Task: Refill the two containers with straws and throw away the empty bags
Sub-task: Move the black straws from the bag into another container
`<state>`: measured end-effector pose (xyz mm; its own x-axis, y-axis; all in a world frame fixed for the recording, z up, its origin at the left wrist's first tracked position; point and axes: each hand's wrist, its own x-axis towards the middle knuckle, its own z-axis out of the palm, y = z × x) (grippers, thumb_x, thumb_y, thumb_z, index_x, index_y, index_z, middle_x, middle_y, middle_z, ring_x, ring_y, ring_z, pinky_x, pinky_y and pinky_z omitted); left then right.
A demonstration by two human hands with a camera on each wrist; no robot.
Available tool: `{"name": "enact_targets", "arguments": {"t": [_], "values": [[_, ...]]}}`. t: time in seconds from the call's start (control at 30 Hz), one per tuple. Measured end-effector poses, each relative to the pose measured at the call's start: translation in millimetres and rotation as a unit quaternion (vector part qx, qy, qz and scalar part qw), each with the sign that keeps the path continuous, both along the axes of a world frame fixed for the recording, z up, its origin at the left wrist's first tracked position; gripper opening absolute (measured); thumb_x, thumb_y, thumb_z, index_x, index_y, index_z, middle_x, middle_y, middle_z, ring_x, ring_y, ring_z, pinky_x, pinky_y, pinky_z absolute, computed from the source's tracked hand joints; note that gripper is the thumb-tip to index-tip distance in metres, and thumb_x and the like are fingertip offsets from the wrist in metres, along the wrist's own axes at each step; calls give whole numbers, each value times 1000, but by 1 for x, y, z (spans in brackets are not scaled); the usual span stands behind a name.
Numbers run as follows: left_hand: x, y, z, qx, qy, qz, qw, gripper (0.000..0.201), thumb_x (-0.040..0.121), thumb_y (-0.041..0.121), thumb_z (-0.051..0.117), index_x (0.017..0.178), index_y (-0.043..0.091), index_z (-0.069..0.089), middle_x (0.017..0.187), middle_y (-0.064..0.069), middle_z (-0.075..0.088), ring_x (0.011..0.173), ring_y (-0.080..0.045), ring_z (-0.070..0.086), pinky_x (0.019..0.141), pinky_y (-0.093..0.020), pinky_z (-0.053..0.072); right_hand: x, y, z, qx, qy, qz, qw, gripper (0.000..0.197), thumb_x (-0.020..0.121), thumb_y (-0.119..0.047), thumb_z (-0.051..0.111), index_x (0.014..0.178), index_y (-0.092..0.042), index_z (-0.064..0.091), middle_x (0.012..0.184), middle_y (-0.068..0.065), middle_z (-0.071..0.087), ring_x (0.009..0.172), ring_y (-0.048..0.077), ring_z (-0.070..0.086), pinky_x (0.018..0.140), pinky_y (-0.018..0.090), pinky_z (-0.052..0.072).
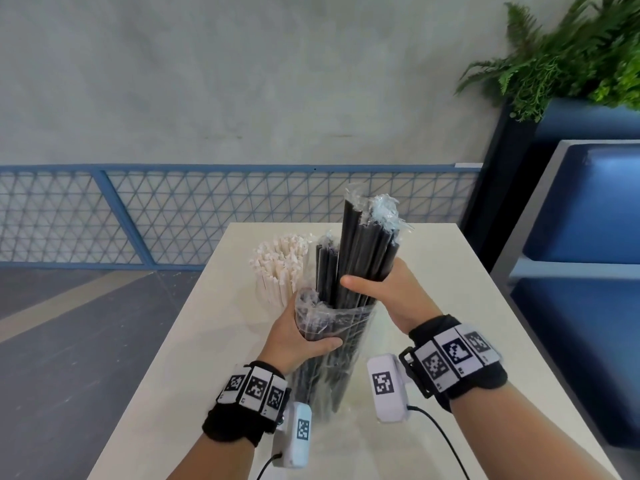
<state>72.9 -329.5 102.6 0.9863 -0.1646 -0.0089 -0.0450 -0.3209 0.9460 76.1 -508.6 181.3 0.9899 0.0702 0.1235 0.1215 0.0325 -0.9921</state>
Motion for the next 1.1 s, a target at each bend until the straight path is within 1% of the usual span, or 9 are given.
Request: {"name": "enact_targets", "arguments": {"t": [0.1, 0.23, 0.4, 0.53, 0.67, 0.77, 0.9, 0.97, 1.1], "values": [[-1, -2, 2, 1, -3, -4, 1000, 94, 59, 23, 87, 138, 22, 37, 127, 7, 57, 117, -7, 54, 104, -27, 41, 3, 5, -4, 7, 2, -43, 999, 35, 70, -3, 77, 102, -11, 67, 100, 5, 72, 95, 14, 68, 81, 26, 53], [2, -1, 0, -2, -2, 7, 1000, 94, 56, 28, 89, 136, 20, 40, 126, 5, 60, 117, -9, 56, 106, -35, 42, 8, 13, 5, 58, -11, -106, 993, 15, 73, 3, 71, 82, -9, 67, 76, 0, 68, 73, 10, 66, 70, 23, 53], [-1, -1, -2, -6, 3, 19, 1000, 95, 54, 31, 89, 135, 19, 41, 126, 4, 60, 117, -11, 56, 107, -38, 41, 18, 8, 21, 102, -19, -153, 983, 18, 75, 2, 69, 92, 3, 61, 78, 9, 59, 70, 16, 58, 59, 21, 52], [-3, 0, -3, -17, 1, 23, 1000, 106, 42, 52, 87, 133, 20, 43, 122, 4, 63, 115, -10, 58, 105, -40, 44, 20, 1, 35, 144, -17, -163, 976, 9, 78, 0, 66, 84, -3, 60, 75, 9, 59, 67, 16, 59, 56, 20, 52], [-2, 2, -6, -37, 3, 49, 998, 83, 54, 26, 89, 126, 18, 50, 116, 3, 66, 109, -11, 62, 102, -38, 46, 26, -11, 50, 212, -5, -177, 961, 11, 81, -1, 63, 73, -9, 59, 68, 5, 60, 59, 14, 59, 55, 23, 52], [-3, 4, -8, -55, 1, 63, 997, 78, 53, 25, 88, 122, 17, 53, 112, 3, 68, 106, -11, 64, 100, -38, 48, 32, -21, 53, 259, 20, -186, 948, 5, 82, -4, 63, 77, -6, 61, 68, 4, 62, 58, 15, 61, 57, 25, 54], [-4, 4, -8, -67, -4, 87, 994, 64, 63, 8, 84, 117, 20, 54, 109, 6, 67, 102, -4, 62, 92, -24, 48, 37, -34, 49, 324, 55, -187, 926, 5, 83, -8, 62, 79, -6, 61, 72, 4, 64, 64, 15, 63, 62, 27, 56], [-5, 5, -8, -74, -10, 104, 992, 62, 63, 8, 83, 116, 21, 54, 108, 6, 66, 102, -6, 62, 92, -25, 47, 40, -42, 49, 364, 66, -186, 910, 9, 84, -10, 61, 75, -7, 60, 69, 4, 63, 63, 15, 62, 68, 30, 55], [-5, 7, -9, -84, -15, 123, 989, 57, 64, 8, 83, 111, 24, 54, 105, 9, 66, 101, -7, 62, 92, -28, 46, 44, -62, 53, 376, 63, -225, 897, 16, 84, -11, 59, 68, -8, 59, 56, 1, 63, 56, 14, 61, 61, 27, 54]]}}
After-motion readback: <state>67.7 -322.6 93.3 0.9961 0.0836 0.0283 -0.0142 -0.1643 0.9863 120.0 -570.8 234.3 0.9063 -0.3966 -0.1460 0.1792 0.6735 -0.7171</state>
